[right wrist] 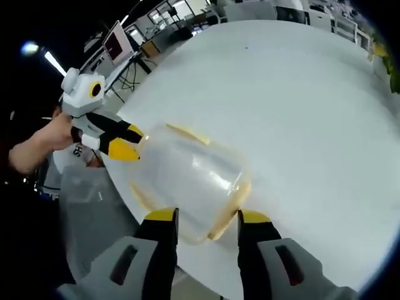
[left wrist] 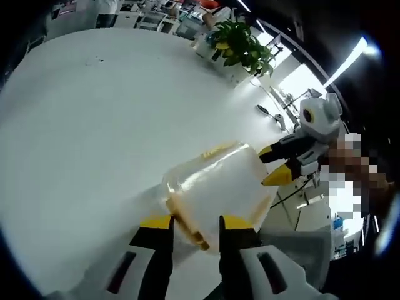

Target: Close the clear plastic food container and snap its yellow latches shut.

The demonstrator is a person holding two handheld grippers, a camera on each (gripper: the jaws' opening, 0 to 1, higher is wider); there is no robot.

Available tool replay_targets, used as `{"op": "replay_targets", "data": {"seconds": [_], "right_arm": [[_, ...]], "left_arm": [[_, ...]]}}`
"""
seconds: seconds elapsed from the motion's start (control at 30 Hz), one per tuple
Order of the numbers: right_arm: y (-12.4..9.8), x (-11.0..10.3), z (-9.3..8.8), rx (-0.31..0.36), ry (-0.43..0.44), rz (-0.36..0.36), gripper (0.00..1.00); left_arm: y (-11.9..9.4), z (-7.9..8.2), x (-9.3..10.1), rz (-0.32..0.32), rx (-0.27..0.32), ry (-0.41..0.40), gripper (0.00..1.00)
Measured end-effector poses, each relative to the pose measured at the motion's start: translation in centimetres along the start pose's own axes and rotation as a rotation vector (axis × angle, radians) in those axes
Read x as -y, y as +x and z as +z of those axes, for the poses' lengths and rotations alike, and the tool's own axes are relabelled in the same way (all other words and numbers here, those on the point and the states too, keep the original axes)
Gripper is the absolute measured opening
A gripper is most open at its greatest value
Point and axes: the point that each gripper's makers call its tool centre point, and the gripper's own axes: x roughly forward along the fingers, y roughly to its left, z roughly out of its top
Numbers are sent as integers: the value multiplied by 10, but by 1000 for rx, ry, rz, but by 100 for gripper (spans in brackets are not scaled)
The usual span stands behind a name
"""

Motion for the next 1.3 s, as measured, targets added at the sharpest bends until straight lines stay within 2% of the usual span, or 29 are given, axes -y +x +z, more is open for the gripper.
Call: {"op": "replay_targets", "data": {"seconds": [0.1, 0.13, 0.2, 0.27, 0.4, 0.47, 0.53, 0.57, 0.7, 0.8, 0.87, 1.0, 1.3], "right_arm": [[-2, 4, 3, 2, -147, -66, 42], [-2, 3, 5, 2, -178, -70, 43], [-3, 0, 3, -10, -184, -66, 42], [-3, 1, 4, -5, -213, -82, 43], [-7, 4, 5, 9, -280, -106, 41], [-10, 6, 6, 25, -287, -110, 41], [-13, 6, 12, 61, -298, -110, 42], [-15, 7, 21, 114, -349, -118, 43], [-19, -6, 27, 156, -422, -64, 43], [-19, -17, 31, 177, -446, -32, 42], [-16, -26, 33, 192, -452, 0, 46], [-8, -35, 34, 189, -471, 27, 46], [0, -48, 36, 189, -485, 63, 44]], "left_arm": [[-3, 4, -3, 60, 0, 131, 29], [-3, 4, -1, 59, -2, 144, 29], [-3, 2, 1, 44, -20, 150, 28], [-6, 5, -2, 59, -12, 169, 28], [-12, 19, -2, 48, 38, 196, 29], [-12, 23, 0, 47, 44, 219, 29], [-13, 25, 1, 48, 45, 269, 29], [-13, 28, 3, 49, 58, 314, 29], [-15, 35, 12, 54, 96, 400, 28], [-15, 39, 19, 45, 107, 408, 27], [-14, 42, 24, 35, 119, 427, 27], [-11, 47, 30, 46, 126, 525, 26], [0, 42, 45, 10, 108, 575, 26]]}}
